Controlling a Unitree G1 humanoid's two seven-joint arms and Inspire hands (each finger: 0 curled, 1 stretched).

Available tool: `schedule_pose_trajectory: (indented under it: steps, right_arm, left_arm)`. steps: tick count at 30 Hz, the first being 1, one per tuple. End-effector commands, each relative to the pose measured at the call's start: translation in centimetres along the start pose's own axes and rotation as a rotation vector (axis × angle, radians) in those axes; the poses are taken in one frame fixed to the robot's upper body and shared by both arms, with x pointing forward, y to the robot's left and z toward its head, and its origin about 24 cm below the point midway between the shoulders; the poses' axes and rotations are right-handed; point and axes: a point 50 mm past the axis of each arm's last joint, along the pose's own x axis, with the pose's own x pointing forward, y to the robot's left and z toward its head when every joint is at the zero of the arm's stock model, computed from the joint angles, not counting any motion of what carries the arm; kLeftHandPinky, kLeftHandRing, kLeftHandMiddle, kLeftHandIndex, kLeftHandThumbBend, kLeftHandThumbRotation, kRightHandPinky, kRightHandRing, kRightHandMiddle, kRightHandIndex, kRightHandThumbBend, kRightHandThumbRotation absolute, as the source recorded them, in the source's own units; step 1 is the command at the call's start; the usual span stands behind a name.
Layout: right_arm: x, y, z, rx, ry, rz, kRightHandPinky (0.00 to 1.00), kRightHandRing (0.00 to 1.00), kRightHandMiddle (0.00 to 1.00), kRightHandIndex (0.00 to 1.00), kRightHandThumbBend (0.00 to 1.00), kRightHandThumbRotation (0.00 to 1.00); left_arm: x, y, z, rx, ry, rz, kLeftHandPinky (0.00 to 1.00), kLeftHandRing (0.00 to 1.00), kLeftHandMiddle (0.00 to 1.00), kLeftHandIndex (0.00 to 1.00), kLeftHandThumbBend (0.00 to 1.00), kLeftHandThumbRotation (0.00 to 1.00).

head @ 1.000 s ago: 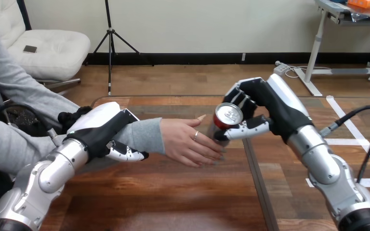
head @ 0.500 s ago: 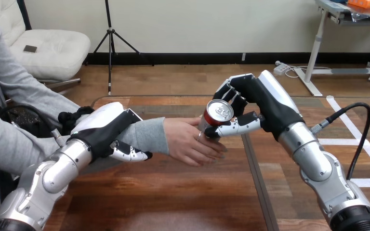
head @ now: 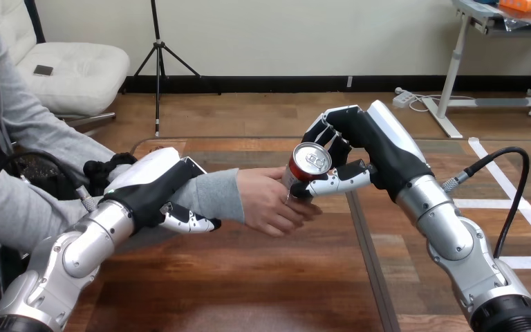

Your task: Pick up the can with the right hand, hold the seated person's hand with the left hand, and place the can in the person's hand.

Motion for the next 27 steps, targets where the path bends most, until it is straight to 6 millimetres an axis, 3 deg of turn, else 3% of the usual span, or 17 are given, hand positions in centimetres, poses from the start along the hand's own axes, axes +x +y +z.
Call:
schedule_pose_trajectory:
  steps: [1,27]
  right_arm:
    - [2.68,-1.18,4.30,-0.006,-0.174,-0.045,0.29,0.33,0.38,0.42,0.76,0.00]
    - [2.68,-0.77,4.24,0.006,-0.169,-0.030,0.28,0.32,0.37,0.42,0.76,0.00]
  left_arm:
    - [1.24,3.76,3.50,-0.026,-0.148,0.146,0.11,0.15,0.22,0.25,0.24,0.00]
    - [1.17,3.73,3.32,-0.037,-0.146,0.147,0.12,0.16,0.22,0.25,0.24,0.00]
